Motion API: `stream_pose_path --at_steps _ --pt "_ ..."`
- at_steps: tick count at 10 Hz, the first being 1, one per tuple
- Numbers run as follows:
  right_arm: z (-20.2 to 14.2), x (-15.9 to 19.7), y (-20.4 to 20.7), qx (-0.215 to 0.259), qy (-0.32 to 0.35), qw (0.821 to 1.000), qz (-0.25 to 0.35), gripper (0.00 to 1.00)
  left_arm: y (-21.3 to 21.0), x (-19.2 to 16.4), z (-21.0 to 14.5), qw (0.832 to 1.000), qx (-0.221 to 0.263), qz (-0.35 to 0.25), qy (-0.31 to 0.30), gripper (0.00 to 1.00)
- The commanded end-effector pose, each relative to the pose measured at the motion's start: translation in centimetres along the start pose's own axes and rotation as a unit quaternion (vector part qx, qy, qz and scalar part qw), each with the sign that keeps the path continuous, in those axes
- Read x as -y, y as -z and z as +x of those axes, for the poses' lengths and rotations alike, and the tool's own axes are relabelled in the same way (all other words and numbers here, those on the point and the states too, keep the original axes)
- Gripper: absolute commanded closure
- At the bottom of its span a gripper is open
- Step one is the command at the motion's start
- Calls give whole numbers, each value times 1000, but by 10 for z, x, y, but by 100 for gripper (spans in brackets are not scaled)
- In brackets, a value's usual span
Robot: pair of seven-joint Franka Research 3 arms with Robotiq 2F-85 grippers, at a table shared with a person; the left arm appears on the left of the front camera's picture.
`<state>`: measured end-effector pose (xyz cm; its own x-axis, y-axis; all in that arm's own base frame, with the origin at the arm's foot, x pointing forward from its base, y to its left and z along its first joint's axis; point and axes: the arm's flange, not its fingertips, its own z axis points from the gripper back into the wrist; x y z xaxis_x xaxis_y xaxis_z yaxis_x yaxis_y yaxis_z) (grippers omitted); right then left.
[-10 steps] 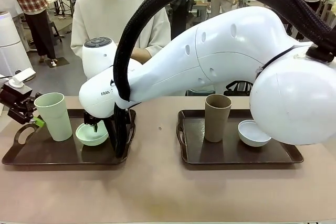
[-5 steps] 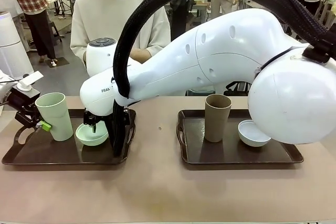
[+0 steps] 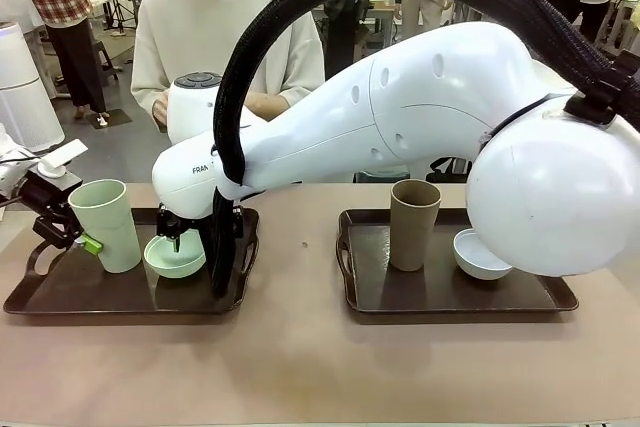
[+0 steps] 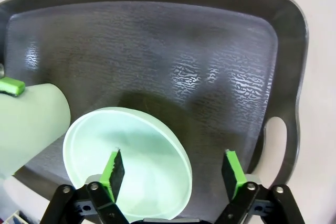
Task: Set up a tray with a mat and arrange the tableware.
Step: Pick up the Picnic Bowl and Reusable plastic cup from the Handle tray in front of the human's position and hold them in the air.
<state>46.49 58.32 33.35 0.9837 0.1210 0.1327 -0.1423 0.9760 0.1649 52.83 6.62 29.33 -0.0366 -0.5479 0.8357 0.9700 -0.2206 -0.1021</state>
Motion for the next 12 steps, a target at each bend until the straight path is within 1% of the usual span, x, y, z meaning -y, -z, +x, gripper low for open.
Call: stream_pose_path --at_steps 1,2,3,5,6,7,8,9,10,11,12 --pt "2 -2 3 0 -18 1000 15 59 0 4 1 1000 6 -9 3 59" --pt "3 -1 3 -1 -16 1000 11 73 -1 4 2 1000 7 -9 3 88" --pt "1 -2 3 3 -18 1000 -2 100 -1 4 2 1000 5 -7 3 100" --pt "-3 -2 0 15 -15 999 -25 100 -7 4 0 1000 5 1 -7 100" --pt "-5 -1 -1 21 -14 999 -34 97 -9 5 0 1000 5 7 -9 74" --pt "-5 0 -1 22 -14 999 -41 100 -10 5 0 1000 5 11 -10 74" --pt "-5 0 0 23 -14 998 -49 100 -11 6 0 1000 2 15 -12 100" --pt "-6 1 -3 25 -15 998 -56 100 -13 7 2 1000 0 21 -17 74" --pt "-8 3 -12 29 -9 998 -55 100 -19 9 8 999 -5 29 -24 100" --pt "-14 7 -35 36 -2 999 -29 100 -28 15 21 999 -18 8 -31 91" --pt "-22 10 -61 50 -4 999 -14 100 -38 23 36 999 -29 19 -29 91"
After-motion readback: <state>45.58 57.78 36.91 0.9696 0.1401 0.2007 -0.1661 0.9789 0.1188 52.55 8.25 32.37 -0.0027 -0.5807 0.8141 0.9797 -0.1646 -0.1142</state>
